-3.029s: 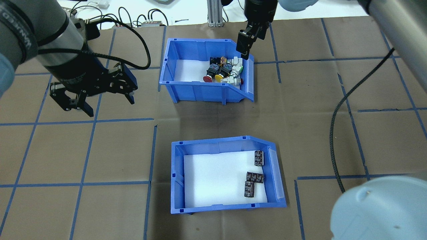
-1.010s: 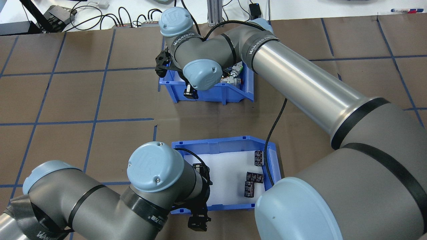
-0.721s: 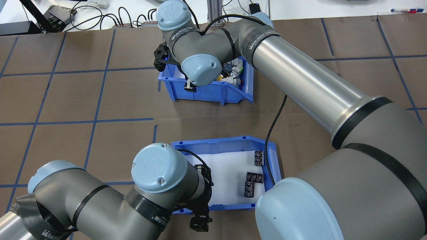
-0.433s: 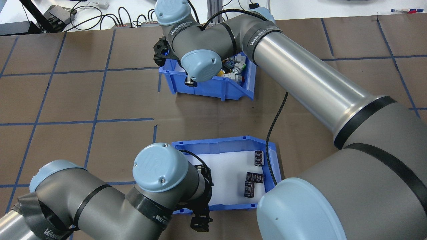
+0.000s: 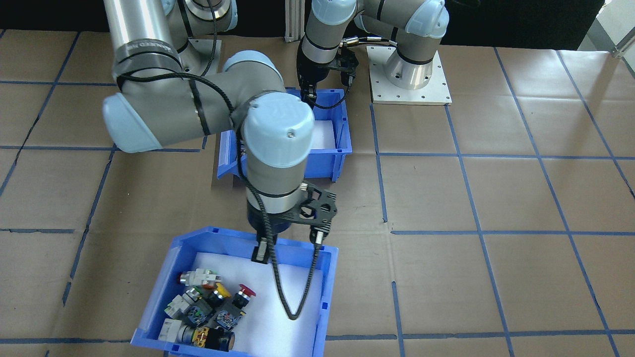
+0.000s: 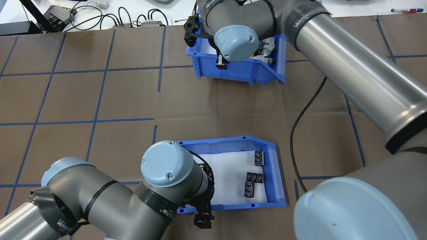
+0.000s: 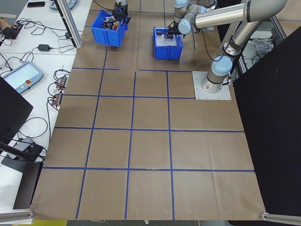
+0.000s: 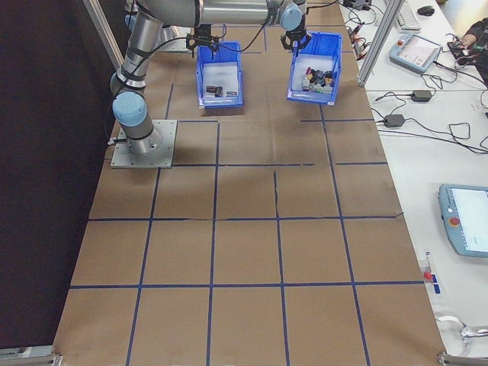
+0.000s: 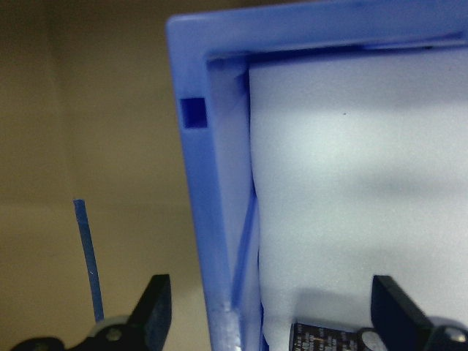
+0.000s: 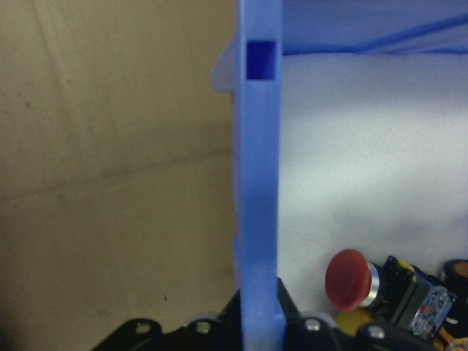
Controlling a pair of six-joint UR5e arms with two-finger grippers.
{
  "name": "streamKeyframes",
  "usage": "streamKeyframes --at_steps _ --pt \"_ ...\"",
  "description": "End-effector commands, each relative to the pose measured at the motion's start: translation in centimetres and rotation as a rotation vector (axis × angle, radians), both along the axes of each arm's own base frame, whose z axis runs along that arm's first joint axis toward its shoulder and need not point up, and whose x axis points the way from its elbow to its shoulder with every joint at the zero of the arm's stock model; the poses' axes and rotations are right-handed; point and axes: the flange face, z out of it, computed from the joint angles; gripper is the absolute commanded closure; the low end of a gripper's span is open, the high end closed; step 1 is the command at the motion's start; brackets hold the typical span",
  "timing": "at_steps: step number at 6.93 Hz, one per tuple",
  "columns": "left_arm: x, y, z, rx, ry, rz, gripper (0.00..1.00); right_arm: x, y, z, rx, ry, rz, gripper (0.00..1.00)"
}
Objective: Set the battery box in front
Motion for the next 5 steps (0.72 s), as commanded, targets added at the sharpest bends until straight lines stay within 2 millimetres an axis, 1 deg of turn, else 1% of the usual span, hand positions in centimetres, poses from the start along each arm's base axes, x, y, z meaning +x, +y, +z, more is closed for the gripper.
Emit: streamKeyframes --at_steps 1,2,3,4,5 --pt "0.0 0.1 -0.4 0.009 -0.003 -0.001 0.22 -11.5 2.4 2.1 0.040 0.027 0.056 1.00" --pt "-0.1 0.0 -0.3 0.003 0.003 -0.003 0.55 -16.4 4.0 2.2 0.061 0.029 0.082 1.00" --pt "-0.1 0.0 -0.2 -0.004 0.006 -0.016 0.83 -20.6 5.8 1.9 0.083 0.033 0.100 1.00" --pt "-0.1 0.0 0.2 -0.025 0.021 -0.053 1.00 -23.6 7.3 2.0 0.085 0.040 0.136 1.00" --pt "0.4 -0.1 1.6 -0.064 0.036 -0.054 1.00 -26.6 9.0 1.9 0.100 0.043 0.142 1.00"
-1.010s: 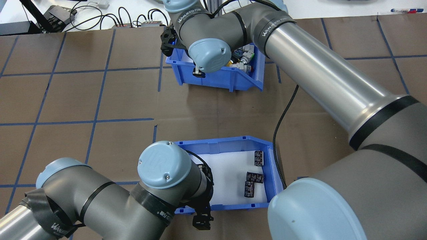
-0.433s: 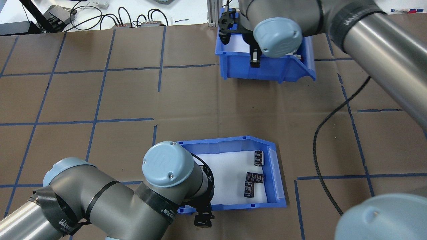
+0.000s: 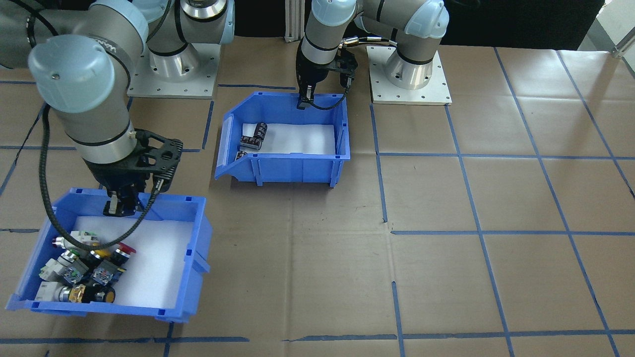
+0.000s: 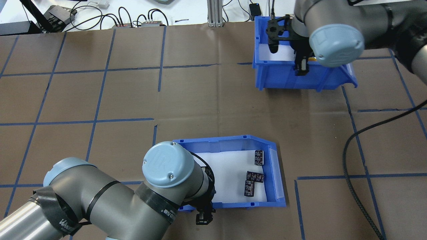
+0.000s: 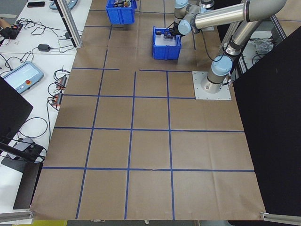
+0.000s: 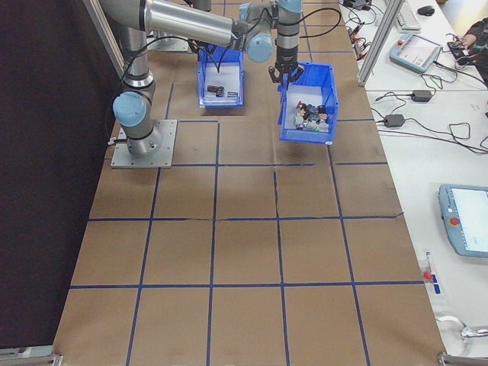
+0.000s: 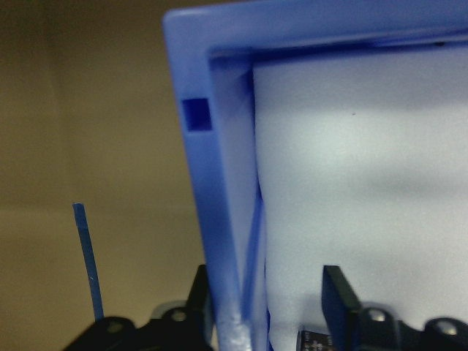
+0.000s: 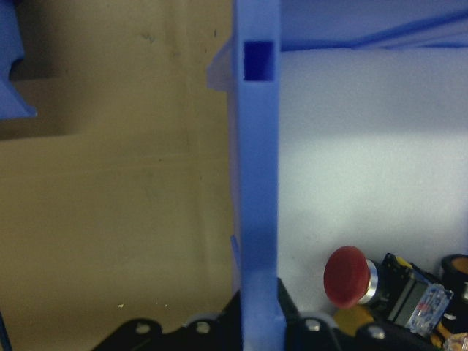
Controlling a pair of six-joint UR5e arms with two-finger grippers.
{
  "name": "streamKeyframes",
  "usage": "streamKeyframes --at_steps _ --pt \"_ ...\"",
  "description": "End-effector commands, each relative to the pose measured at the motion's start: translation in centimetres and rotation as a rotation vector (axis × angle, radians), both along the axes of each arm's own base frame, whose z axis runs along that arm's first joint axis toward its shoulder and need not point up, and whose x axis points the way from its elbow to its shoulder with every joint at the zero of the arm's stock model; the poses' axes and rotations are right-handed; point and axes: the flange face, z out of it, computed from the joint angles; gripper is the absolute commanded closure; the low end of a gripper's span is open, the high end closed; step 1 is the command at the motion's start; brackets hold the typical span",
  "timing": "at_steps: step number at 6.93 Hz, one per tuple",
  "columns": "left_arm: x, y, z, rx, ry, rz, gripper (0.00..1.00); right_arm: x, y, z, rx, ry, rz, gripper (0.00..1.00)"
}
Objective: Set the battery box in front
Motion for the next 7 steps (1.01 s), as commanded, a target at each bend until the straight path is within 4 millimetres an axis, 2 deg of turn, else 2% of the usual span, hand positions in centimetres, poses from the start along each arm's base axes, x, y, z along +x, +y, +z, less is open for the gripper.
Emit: streamKeyframes --at_steps 1,2,3,4,5,6,7 --pt "1.2 -0.5 1.8 -0.063 0.002 -0.047 1.00 -6.1 4.3 -0.8 0.035 0.002 0.018 1.00" --pt "4.3 -2.9 1.9 -0.099 -0.111 -0.002 1.00 -7.1 6.5 -1.6 0.016 -0.012 0.003 1.00" --pt "7.6 -4.6 3.1 -0.110 -0.113 -0.016 1.00 -7.5 8.2 -2.2 0.009 -0.014 -0.011 1.00" --pt "11.3 -6.0 4.4 -0.114 -0.118 -0.028 1.00 -7.3 9.4 -2.5 0.002 -0.013 -0.011 1.00" --pt "14.9 -7.4 4.8 -0.112 -0.118 -0.007 1.00 -7.2 10.0 -2.7 -0.002 -0.011 -0.003 1.00" --pt "17.3 -9.0 5.1 -0.121 -0.107 -0.006 1.00 -7.0 10.5 -2.7 0.001 -0.004 0.058 1.00" --pt "18.3 -11.7 6.8 -0.147 -0.089 0.003 1.00 -6.8 11.4 -2.5 -0.005 -0.003 0.062 1.00"
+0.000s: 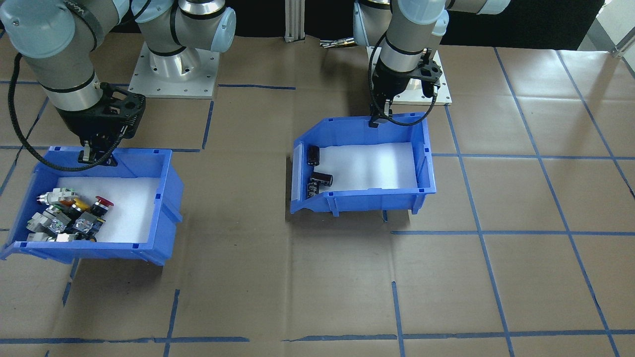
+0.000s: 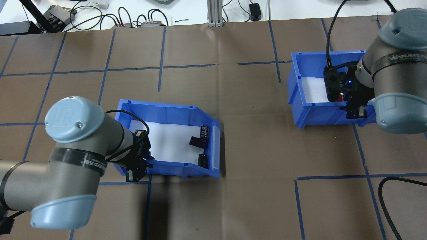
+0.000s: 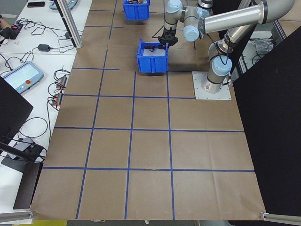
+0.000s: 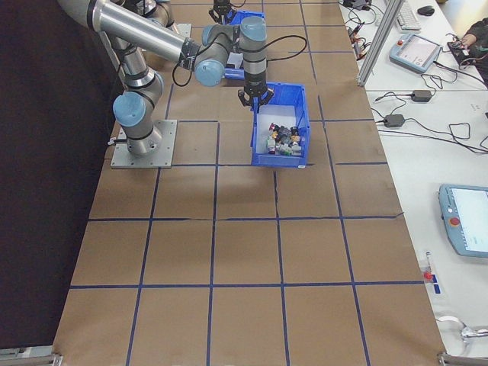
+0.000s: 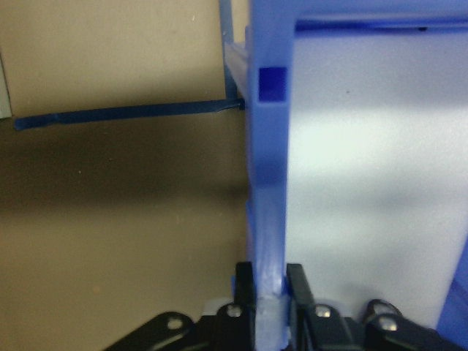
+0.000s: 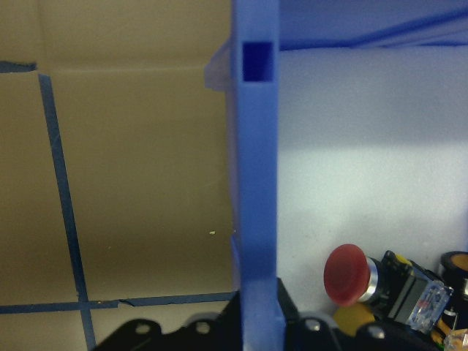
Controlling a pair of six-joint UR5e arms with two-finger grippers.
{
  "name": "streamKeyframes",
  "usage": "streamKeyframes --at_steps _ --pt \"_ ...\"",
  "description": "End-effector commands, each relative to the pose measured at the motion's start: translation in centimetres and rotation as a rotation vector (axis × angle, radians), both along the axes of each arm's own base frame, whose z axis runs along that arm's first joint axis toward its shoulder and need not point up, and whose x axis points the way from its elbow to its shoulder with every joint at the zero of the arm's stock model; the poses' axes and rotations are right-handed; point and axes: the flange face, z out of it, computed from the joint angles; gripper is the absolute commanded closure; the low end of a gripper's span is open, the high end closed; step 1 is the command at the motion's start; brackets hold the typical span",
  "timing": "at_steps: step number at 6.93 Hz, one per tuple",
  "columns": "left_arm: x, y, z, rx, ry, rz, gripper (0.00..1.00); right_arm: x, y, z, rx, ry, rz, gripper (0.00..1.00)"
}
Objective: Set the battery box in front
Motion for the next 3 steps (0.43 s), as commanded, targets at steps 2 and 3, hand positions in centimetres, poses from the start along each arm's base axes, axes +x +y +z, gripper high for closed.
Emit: streamKeyframes --at_steps 2,3 --pt "1.9 -9.6 3.2 -0.036 0.062 0.006 1.00 1.2 4.3 -0.7 0.002 0.002 0.024 1.00" --pt "1.0 -12.5 4.2 -0.054 0.126 0.012 1.00 1.6 6.4 -0.6 -0.007 0.004 0.019 1.00"
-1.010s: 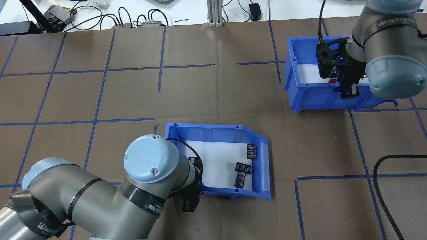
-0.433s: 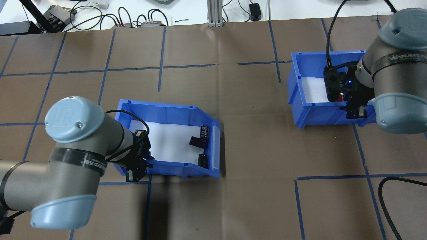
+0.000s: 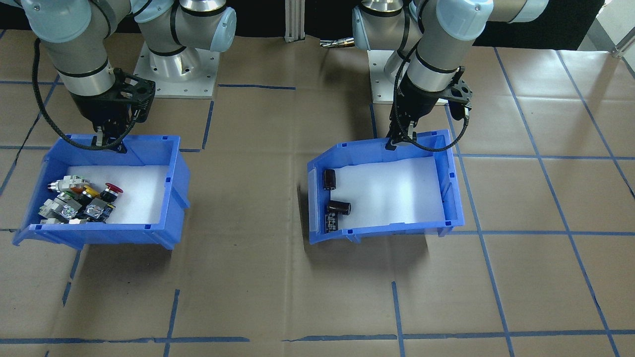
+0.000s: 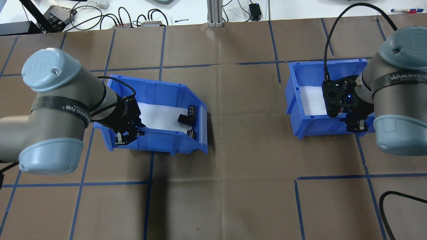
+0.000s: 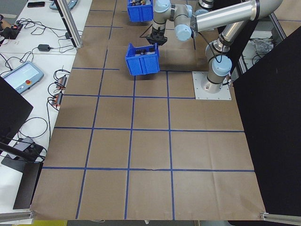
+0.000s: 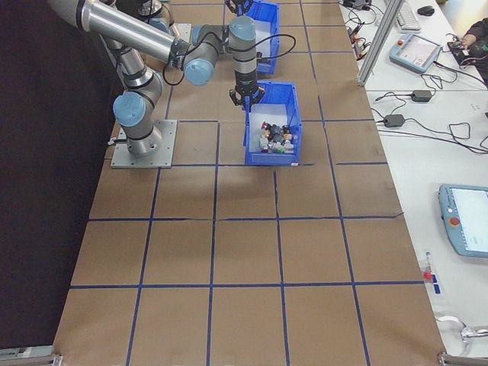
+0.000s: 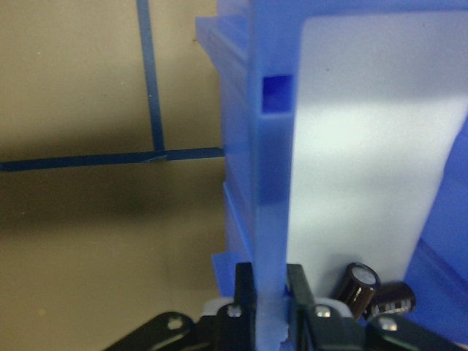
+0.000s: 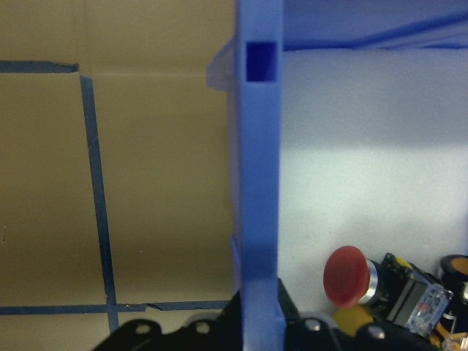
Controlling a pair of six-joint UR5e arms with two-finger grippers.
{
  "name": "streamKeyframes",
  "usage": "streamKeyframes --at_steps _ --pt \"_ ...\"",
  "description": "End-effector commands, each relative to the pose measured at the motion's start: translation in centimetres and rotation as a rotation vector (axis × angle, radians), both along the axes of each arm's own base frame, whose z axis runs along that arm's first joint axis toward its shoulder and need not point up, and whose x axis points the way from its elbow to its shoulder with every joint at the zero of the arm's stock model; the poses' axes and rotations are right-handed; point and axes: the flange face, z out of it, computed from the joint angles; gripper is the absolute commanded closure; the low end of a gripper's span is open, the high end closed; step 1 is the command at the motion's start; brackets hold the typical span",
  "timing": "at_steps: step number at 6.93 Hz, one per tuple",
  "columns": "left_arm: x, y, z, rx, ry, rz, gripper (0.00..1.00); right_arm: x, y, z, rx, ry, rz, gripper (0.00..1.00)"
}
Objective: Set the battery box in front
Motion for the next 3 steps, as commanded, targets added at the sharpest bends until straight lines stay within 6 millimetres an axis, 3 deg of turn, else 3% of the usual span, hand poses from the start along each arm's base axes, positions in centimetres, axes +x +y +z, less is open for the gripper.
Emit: streamKeyframes --at_steps 1,2,3 --pt "-1.3 -6.5 2.0 -0.038 0.096 -0.002 1.00 1.0 4.7 -0.5 -0.013 0.001 -0.004 1.00" --pt "-1.8 -8.9 2.7 -0.053 0.145 0.003 1.00 1.4 6.5 -1.0 -0.019 0.000 -0.004 1.00" --pt "-2.7 -12.0 2.9 -0.069 0.153 0.000 1.00 1.6 7.1 -0.7 -0.033 0.004 0.001 1.00"
